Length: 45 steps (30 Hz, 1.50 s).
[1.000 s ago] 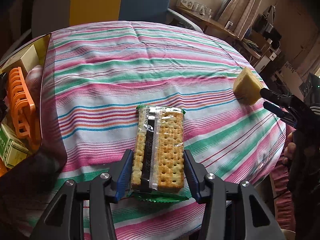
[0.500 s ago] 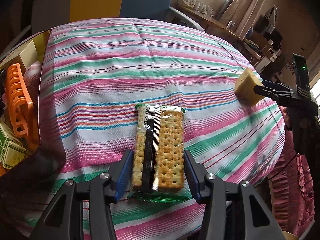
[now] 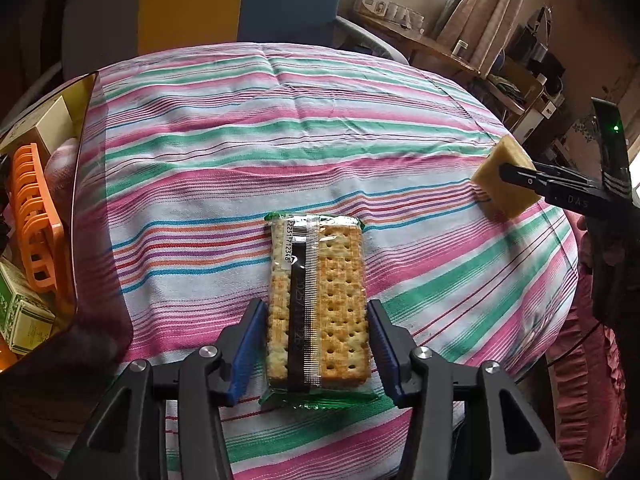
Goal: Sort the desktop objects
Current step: 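Grasp the yellow sponge with the right gripper while the left holds the crackers, then carry the crackers and sponge over the gold tray with both grippers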
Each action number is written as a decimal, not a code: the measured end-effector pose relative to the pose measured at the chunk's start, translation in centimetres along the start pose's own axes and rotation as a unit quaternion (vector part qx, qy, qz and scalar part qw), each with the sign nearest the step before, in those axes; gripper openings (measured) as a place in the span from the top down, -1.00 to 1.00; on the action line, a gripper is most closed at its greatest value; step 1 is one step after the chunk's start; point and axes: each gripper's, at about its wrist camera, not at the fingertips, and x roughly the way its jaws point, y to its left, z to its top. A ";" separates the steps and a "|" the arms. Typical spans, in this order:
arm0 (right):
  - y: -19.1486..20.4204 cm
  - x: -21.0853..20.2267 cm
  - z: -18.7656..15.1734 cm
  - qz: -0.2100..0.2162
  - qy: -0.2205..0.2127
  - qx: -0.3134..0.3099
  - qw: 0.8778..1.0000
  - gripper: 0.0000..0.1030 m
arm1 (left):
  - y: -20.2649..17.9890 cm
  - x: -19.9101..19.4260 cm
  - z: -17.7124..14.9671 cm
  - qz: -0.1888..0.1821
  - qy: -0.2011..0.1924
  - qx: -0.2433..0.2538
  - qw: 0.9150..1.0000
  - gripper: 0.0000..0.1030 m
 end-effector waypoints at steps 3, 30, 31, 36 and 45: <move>1.7 -1.5 -0.3 0.028 -0.020 0.038 0.999 -0.31 | 0.2 -0.5 -0.5 -0.003 -0.001 0.002 1.000 0.01; 11.8 -0.8 -4.3 0.021 -0.010 0.037 0.999 -0.59 | 1.8 -2.5 -2.5 0.007 -0.026 0.019 0.999 0.02; 12.0 -0.8 -4.4 0.015 -0.012 0.030 0.999 -0.36 | 1.9 -2.7 -2.5 0.005 -0.029 0.016 0.999 0.02; 12.2 -1.4 -4.3 0.014 -0.022 0.026 0.999 -0.26 | 2.0 -4.4 -2.5 -0.002 -0.053 0.009 0.999 0.02; 16.7 -3.1 -1.3 0.082 -0.045 0.006 0.996 -0.26 | 5.0 -9.2 -2.0 0.021 -0.111 -0.042 0.993 0.02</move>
